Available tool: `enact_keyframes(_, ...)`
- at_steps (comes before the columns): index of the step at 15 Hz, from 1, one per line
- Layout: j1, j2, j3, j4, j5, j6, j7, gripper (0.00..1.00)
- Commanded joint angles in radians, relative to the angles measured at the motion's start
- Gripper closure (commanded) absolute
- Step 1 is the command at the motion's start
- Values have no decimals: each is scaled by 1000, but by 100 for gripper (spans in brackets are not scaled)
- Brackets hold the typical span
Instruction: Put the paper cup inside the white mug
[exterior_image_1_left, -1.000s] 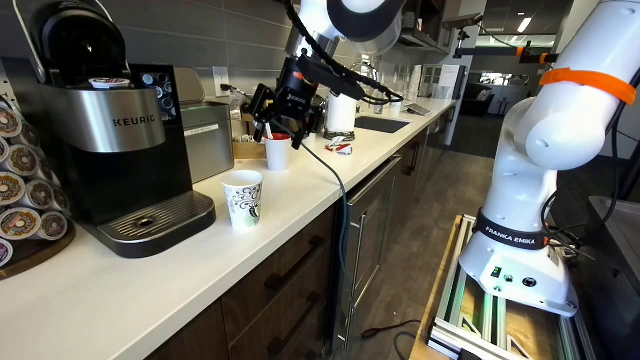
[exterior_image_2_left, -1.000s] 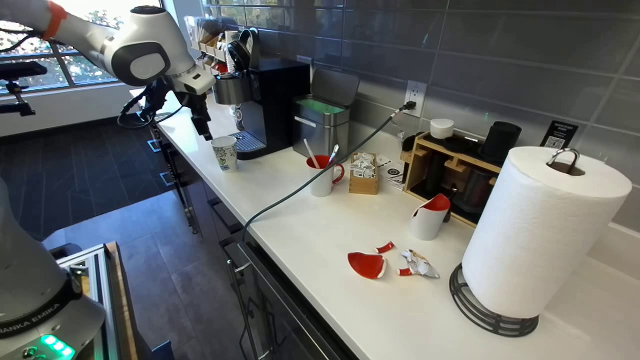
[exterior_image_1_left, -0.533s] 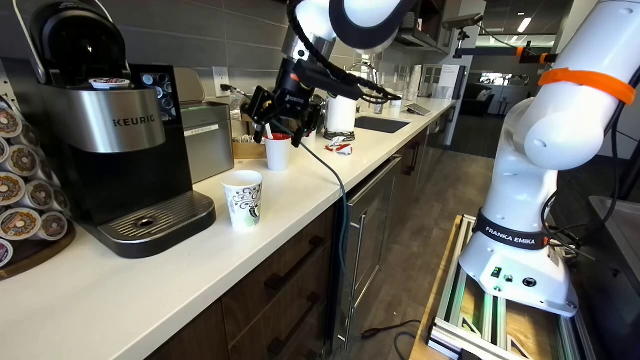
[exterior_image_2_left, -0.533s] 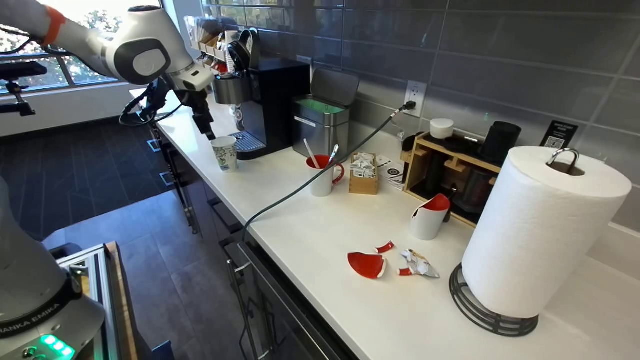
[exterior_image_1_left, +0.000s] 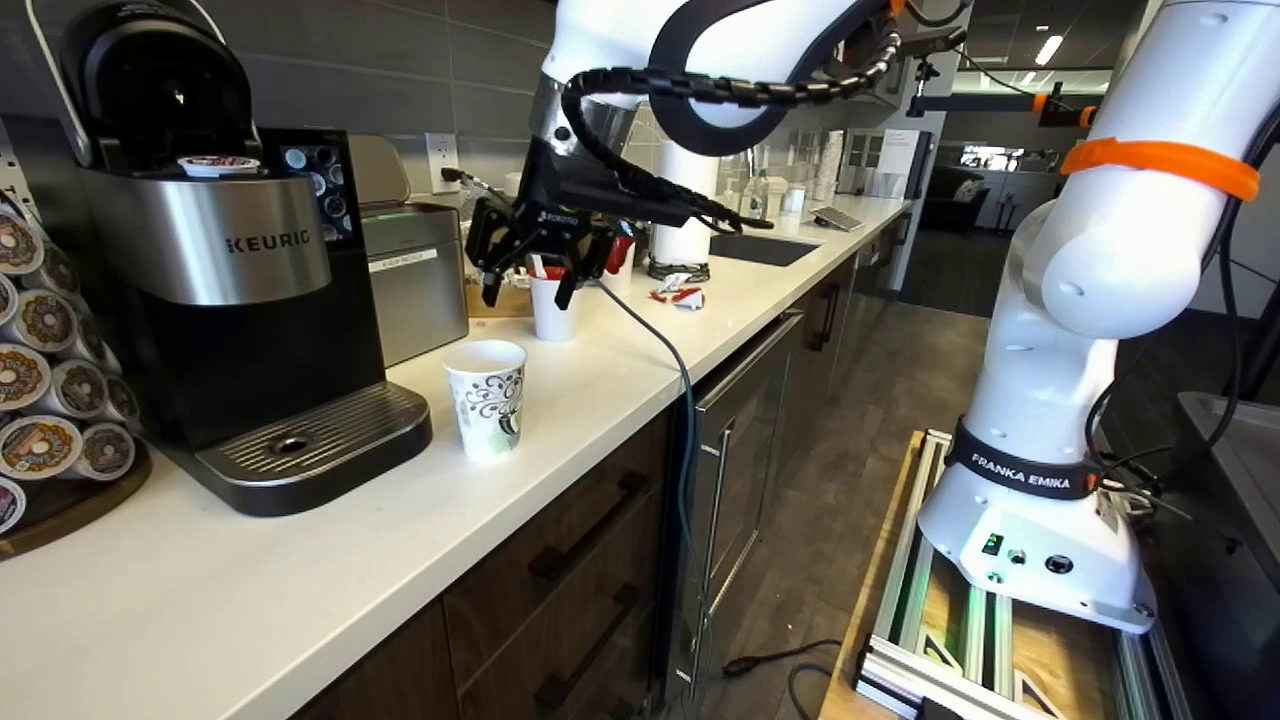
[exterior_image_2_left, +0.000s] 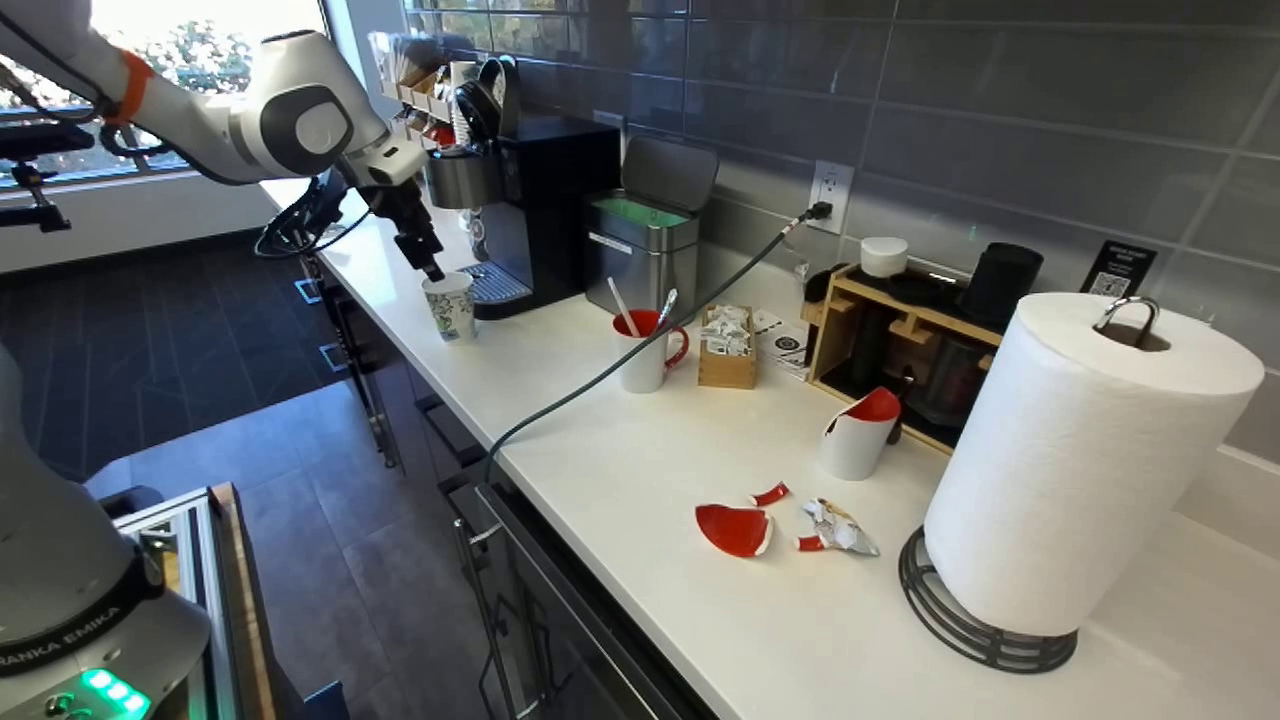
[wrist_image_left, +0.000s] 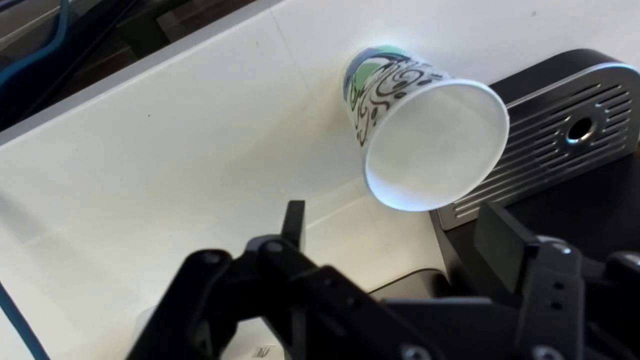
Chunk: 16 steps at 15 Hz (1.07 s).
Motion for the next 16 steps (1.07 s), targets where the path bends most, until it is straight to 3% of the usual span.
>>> enact_keyframes(1, -11, 76, -5, 49, -111, -19, 120, 5)
enact_keyframes(2, 5, 90, -19, 57, -106, -33, 112, 1)
enact_keyframes(4, 32, 63, -49, 30, -80, -9, 76, 4)
enact_keyframes(8, 44, 92, -62, 48, -79, -14, 75, 0)
enact_keyframes(16, 40, 149, -91, 76, -178, -35, 152, 0)
